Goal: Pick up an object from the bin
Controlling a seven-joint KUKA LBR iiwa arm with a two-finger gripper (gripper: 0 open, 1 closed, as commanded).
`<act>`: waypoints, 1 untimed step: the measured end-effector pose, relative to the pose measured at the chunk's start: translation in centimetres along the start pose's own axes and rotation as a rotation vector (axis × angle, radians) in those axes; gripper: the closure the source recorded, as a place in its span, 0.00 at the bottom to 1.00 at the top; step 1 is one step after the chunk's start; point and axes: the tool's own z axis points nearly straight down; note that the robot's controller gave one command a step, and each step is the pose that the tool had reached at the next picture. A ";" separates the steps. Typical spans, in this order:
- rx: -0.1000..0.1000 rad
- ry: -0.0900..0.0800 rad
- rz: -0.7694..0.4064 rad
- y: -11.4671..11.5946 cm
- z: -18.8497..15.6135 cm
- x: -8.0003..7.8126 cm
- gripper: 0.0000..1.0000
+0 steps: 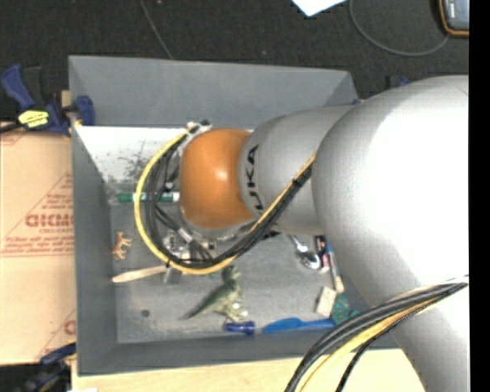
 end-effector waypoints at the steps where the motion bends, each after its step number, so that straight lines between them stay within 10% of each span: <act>1: -0.001 0.001 0.002 0.0 -1.6 0.0 1.00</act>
Offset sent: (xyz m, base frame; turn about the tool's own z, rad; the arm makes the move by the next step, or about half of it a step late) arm -0.0007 -0.0003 0.0551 0.0010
